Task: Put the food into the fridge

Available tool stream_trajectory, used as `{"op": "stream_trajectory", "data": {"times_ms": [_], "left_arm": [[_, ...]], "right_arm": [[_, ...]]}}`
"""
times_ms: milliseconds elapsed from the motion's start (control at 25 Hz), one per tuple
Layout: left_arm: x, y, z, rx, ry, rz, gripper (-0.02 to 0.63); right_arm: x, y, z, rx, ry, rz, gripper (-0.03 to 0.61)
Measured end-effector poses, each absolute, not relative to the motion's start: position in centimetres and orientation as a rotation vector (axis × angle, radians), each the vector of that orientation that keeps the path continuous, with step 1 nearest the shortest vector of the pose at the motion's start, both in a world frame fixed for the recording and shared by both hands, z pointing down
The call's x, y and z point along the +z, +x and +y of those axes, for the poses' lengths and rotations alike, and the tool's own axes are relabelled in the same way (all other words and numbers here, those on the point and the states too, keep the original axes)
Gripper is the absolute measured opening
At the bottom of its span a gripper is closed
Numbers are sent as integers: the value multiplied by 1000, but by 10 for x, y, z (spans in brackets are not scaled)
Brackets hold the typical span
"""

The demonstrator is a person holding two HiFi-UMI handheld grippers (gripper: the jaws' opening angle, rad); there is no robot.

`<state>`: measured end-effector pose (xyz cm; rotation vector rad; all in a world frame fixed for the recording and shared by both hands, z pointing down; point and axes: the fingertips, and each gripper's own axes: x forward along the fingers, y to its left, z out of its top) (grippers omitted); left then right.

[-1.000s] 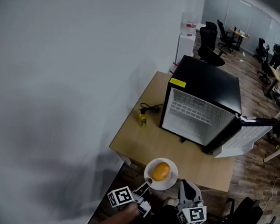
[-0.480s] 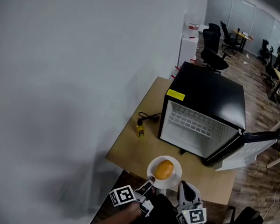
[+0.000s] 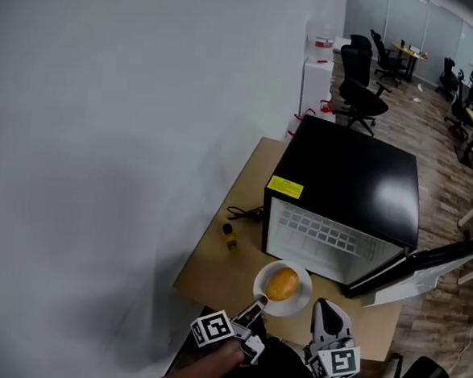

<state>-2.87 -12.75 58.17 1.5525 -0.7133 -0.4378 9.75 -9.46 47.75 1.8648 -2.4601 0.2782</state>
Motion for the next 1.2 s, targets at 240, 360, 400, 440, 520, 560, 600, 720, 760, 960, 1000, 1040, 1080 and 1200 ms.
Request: {"op": "stream_trajectory", "data": {"times_ms": [240, 360, 400, 440, 520, 560, 600, 720, 760, 960, 1000, 1040, 1080, 1200], "left_arm": [[585, -12, -167, -431, 1554, -724, 18], [587, -4, -185, -424, 1563, -731, 18], [588, -1, -190, -424, 1562, -732, 18], [589, 2, -195, -425, 1559, -734, 18], [591, 6, -205, -430, 1554, -737, 18], [591, 8, -209, -432, 1551, -738, 18], [592, 10, -213, -435, 1547, -738, 18], [593, 15, -226, -443, 1539, -738, 18], [594, 18, -230, -446, 1537, -737, 18], [594, 29, -250, -436, 1530, -746, 18], [594, 30, -253, -434, 1527, -750, 18], [595, 31, -257, -433, 1523, -753, 18], [597, 32, -260, -433, 1520, -757, 18], [602, 36, -272, -432, 1511, -769, 18]], "right_arm": [[485, 111, -124, 288, 1854, -2452, 60], [485, 117, -138, 294, 1854, -2459, 60], [486, 119, -143, 294, 1852, -2460, 60], [487, 122, -148, 293, 1852, -2451, 60], [490, 128, -159, 294, 1854, -2428, 60], [491, 130, -163, 298, 1852, -2425, 60], [492, 131, -167, 305, 1851, -2429, 60], [496, 136, -177, 317, 1847, -2449, 60], [498, 138, -180, 316, 1843, -2463, 60], [499, 147, -193, 307, 1837, -2453, 60], [498, 148, -195, 299, 1836, -2452, 60], [496, 148, -197, 279, 1831, -2454, 60], [494, 147, -199, 251, 1821, -2456, 60], [493, 148, -203, 204, 1798, -2465, 60]]}}
